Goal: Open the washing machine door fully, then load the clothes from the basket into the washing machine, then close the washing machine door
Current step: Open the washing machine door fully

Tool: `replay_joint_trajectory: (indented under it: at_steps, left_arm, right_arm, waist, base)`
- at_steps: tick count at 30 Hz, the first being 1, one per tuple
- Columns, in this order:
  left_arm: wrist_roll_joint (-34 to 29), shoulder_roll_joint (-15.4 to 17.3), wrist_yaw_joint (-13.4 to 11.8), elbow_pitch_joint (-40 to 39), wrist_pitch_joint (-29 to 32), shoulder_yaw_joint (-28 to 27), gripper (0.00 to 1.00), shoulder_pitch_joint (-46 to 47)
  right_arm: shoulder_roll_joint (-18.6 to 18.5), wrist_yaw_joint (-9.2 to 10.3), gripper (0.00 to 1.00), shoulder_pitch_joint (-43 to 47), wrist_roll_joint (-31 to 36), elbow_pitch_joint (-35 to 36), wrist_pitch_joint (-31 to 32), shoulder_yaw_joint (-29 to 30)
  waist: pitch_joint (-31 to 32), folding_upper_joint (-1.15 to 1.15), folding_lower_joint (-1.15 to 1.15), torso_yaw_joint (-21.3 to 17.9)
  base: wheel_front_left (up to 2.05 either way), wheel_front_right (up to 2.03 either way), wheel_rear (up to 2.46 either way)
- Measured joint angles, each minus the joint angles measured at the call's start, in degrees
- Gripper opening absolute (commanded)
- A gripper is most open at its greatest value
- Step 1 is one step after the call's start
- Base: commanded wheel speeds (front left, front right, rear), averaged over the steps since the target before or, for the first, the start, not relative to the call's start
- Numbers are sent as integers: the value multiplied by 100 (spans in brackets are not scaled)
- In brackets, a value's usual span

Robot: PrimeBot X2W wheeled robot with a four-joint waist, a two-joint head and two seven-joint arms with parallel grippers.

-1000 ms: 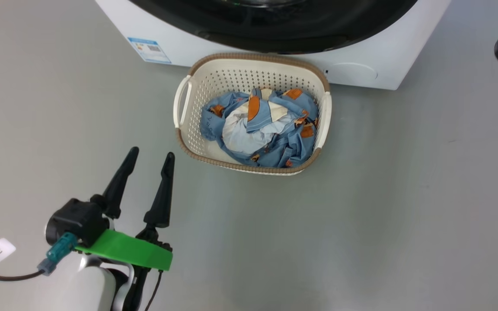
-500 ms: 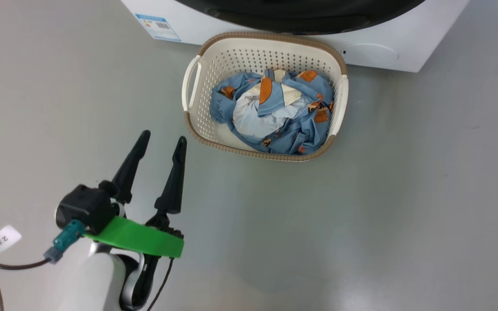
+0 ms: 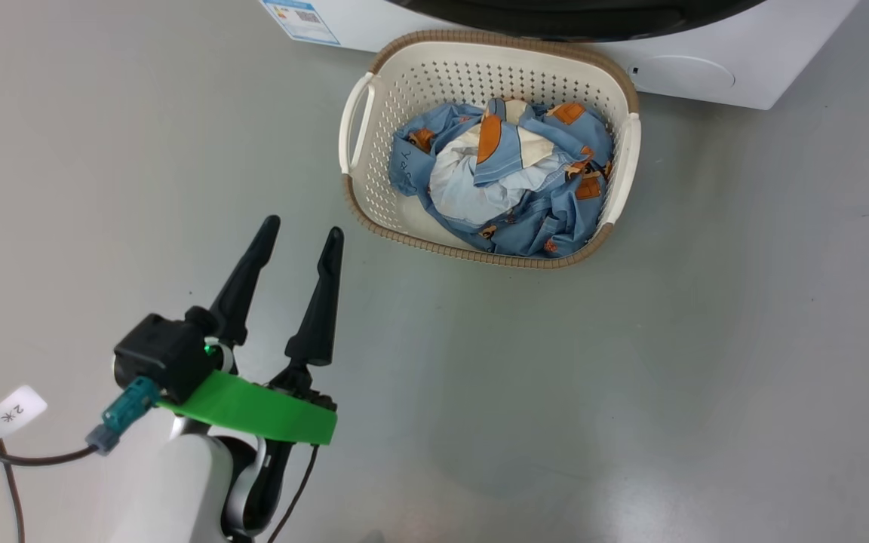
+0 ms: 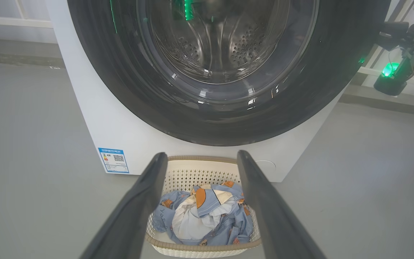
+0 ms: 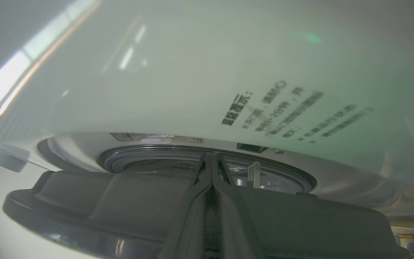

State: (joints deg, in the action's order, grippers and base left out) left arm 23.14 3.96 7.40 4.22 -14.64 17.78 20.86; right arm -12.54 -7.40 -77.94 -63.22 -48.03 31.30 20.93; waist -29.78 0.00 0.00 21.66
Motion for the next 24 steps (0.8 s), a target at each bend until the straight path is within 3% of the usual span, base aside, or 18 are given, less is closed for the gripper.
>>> replay_joint_trajectory:
  at_steps: [7,14,24]
  left_arm:
    - [31,-42,0,-8,0,-16,100,10]
    - [31,-59,0,-19,0,-34,100,14]
    - [30,-56,0,-82,0,-79,100,14]
  right_arm:
    - [-47,0,0,-2,148,-40,459,41]
    - [-59,1,0,74,172,35,1362,64]
    - [268,0,0,408,296,115,2696,238]
  waist:
    - [17,0,0,-1]
    - [57,0,0,-54]
    - [178,0,-1,-102]
  base:
    - [0,0,0]
    - [0,0,0]
    - [0,0,0]
